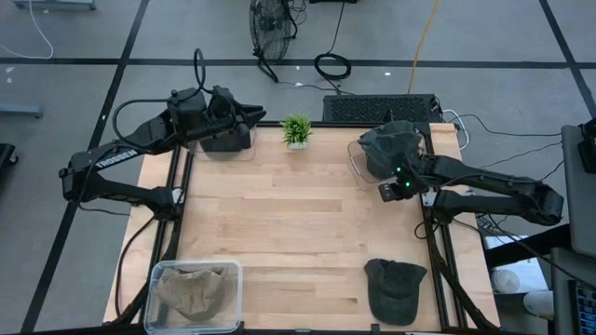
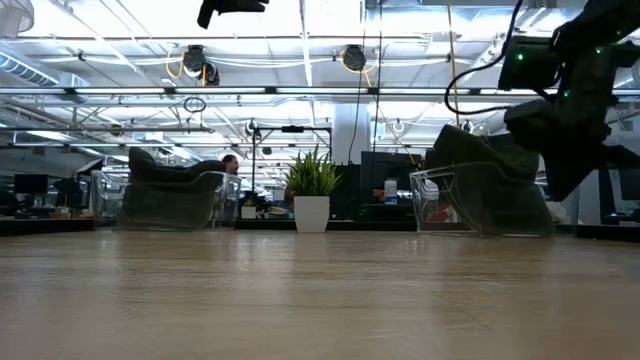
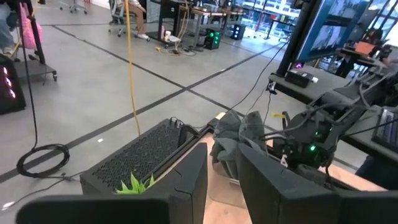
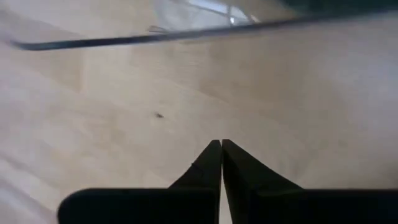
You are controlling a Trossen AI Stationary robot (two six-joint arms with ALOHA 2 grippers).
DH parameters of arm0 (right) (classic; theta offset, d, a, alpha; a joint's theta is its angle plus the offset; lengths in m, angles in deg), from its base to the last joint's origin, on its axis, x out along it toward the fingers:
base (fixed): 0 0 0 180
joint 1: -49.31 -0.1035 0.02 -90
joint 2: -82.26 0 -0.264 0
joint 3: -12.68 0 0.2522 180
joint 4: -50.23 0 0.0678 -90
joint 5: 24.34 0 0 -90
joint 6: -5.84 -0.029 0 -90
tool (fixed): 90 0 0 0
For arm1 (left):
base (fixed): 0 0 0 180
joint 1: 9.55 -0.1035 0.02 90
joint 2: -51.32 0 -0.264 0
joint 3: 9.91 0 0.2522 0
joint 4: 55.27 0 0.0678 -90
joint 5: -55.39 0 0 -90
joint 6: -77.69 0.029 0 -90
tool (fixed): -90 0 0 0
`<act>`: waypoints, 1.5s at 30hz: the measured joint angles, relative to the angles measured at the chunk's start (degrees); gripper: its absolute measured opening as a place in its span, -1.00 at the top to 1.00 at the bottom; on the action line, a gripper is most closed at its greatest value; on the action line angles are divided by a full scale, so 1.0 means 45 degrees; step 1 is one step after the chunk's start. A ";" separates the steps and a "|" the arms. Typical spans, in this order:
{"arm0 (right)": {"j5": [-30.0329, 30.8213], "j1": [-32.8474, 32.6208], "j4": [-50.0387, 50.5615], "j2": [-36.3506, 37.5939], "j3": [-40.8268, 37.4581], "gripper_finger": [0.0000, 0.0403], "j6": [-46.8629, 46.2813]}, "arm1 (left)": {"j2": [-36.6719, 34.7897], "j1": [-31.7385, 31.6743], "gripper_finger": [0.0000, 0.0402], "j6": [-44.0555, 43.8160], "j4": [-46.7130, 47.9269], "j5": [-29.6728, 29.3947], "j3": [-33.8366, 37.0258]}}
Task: Pick & Place hat
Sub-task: Adjust the right transparent bin
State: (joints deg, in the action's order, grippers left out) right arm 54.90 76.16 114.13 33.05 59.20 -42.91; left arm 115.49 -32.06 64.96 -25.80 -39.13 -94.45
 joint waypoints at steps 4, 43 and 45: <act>0.0327 0.0009 -0.0593 0.0005 -0.0606 1.00 -0.0677 | -0.0004 -0.0187 0.54 -0.0513 -0.0005 0.0236 0.0000; 0.1247 -0.0484 -0.5439 0.0005 -0.2989 1.00 -0.0282 | -0.0102 0.0019 0.54 -0.6713 0.2885 0.2064 0.0000; 0.1491 -0.0482 -0.5509 0.0005 -0.2987 1.00 -0.0304 | -0.0102 0.0217 0.54 -0.6968 0.2929 0.2032 0.0000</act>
State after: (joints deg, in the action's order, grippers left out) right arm 61.61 73.99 89.34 33.07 45.76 -44.28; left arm 115.03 -31.09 33.60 -12.62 -29.98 -94.45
